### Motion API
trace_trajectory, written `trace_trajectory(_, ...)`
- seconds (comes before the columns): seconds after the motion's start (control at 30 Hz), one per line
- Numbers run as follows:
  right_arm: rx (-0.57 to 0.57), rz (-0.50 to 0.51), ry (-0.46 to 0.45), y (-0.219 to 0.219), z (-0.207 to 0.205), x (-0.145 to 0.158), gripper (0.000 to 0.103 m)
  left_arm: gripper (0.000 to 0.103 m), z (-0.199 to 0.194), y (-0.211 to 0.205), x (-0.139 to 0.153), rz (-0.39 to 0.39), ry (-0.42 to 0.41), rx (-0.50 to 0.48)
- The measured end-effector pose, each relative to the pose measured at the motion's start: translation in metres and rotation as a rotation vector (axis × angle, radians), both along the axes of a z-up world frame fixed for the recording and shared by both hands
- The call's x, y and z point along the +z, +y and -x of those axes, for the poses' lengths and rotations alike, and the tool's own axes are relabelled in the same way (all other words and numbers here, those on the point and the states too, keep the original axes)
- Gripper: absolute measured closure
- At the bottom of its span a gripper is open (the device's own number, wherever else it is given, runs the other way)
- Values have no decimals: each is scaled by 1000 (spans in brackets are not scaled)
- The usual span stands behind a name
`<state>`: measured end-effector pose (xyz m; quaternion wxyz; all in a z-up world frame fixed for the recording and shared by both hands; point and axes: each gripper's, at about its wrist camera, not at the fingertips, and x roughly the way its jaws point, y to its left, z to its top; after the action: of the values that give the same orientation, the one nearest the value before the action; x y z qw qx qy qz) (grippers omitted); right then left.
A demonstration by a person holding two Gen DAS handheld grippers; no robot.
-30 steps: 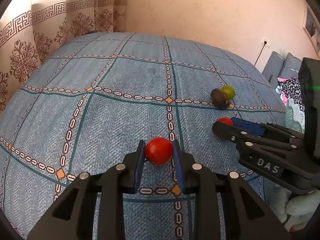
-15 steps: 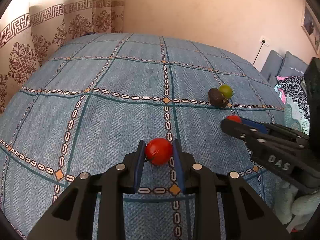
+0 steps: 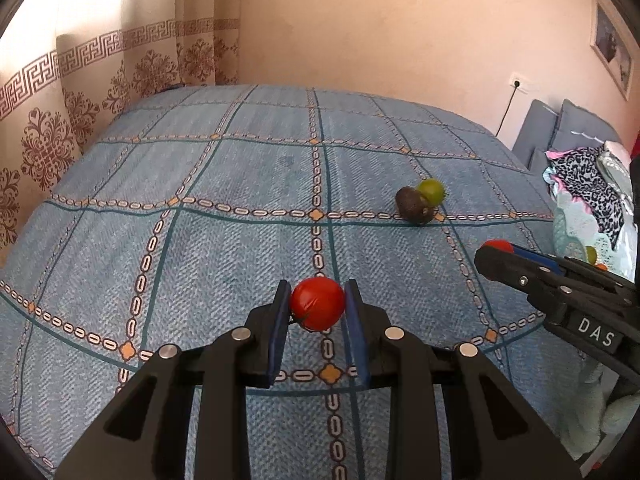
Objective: Organize fruits
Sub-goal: 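Carry the tomato into the basket with the left tool while the right tool carries its tomato there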
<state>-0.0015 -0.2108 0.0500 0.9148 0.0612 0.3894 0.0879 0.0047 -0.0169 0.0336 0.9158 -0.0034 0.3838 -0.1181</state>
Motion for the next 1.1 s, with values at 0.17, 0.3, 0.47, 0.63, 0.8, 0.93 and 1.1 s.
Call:
trace_trajectory(0.17,-16,-11,-35,-8,14,14,75,75,10,-7,14,-5,-35,-24)
trace_trajectory(0.3,-29,-9,-69,-12,26,25,75,75,18,-14,27,-13,-65,-43)
trace_trajectory(0.47,-59,-19,-108,-27,43,37,75,75,25,-25,41,-21,-101,-65)
trace_trajectory(0.63,-99,-36,-139,-46,60,46,75,75,33,-42,51,-27,-125,-96)
trace_trajectory(0.8,-138,-44,-163,-63,73,53,75,75,40,-63,60,-44,-141,-138)
trace_trajectory(0.93,-185,-42,-190,-81,85,62,75,75,44,-82,70,-52,-167,-177)
trace_trajectory(1.1,-251,-35,-220,-108,101,71,75,75,46,-104,78,-48,-189,-224)
